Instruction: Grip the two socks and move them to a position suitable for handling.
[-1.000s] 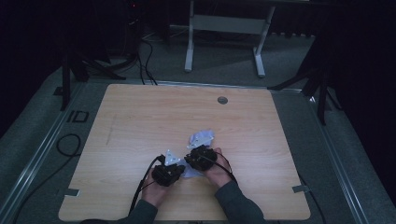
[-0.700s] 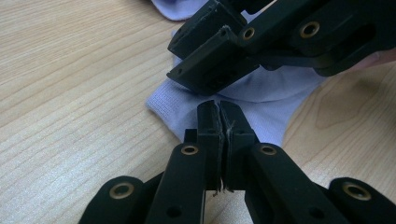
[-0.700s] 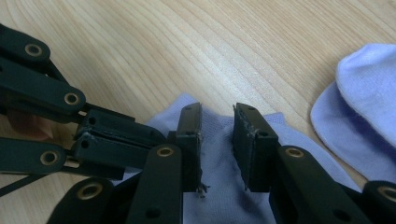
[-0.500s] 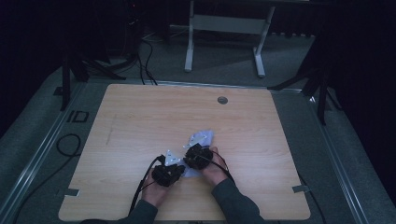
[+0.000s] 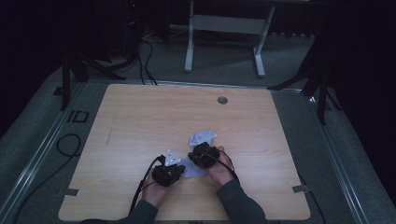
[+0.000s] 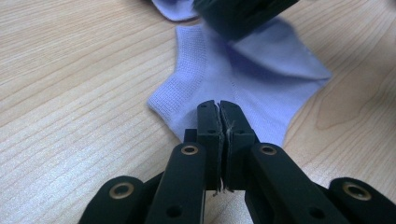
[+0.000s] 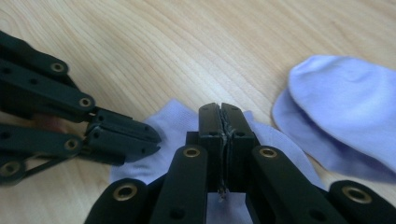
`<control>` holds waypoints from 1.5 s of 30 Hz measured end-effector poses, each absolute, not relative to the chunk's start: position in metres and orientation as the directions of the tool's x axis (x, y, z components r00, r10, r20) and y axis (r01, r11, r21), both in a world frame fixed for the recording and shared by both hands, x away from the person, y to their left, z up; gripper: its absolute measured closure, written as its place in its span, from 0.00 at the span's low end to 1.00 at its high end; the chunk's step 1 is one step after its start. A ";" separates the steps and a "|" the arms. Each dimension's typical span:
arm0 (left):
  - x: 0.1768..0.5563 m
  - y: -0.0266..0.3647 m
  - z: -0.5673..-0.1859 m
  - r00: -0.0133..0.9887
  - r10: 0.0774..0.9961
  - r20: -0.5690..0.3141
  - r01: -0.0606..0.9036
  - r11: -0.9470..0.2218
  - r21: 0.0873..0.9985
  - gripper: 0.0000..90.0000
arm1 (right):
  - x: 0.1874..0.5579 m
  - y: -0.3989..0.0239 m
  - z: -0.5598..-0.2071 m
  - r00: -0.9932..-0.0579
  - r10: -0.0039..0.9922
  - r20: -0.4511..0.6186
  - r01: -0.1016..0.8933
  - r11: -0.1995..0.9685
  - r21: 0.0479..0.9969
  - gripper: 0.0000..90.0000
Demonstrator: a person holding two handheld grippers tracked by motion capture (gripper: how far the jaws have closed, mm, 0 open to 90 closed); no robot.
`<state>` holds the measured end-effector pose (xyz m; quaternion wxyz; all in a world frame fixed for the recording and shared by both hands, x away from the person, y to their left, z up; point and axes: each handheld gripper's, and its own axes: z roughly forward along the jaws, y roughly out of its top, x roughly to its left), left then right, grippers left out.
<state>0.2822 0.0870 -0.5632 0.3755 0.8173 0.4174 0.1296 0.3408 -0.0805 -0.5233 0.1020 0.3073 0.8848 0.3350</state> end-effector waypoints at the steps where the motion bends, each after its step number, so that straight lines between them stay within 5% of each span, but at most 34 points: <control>1: 0.282 0.087 -0.563 0.618 0.780 -0.102 0.585 -0.370 0.722 0.97 | 0.340 -0.083 -0.522 -0.791 0.612 0.019 0.469 0.586 0.661 0.98; 45: 0.282 0.088 -0.564 0.618 0.777 -0.118 0.590 -0.360 0.723 0.95 | 0.318 -0.194 -0.534 -0.653 0.754 0.069 0.581 0.440 0.685 0.97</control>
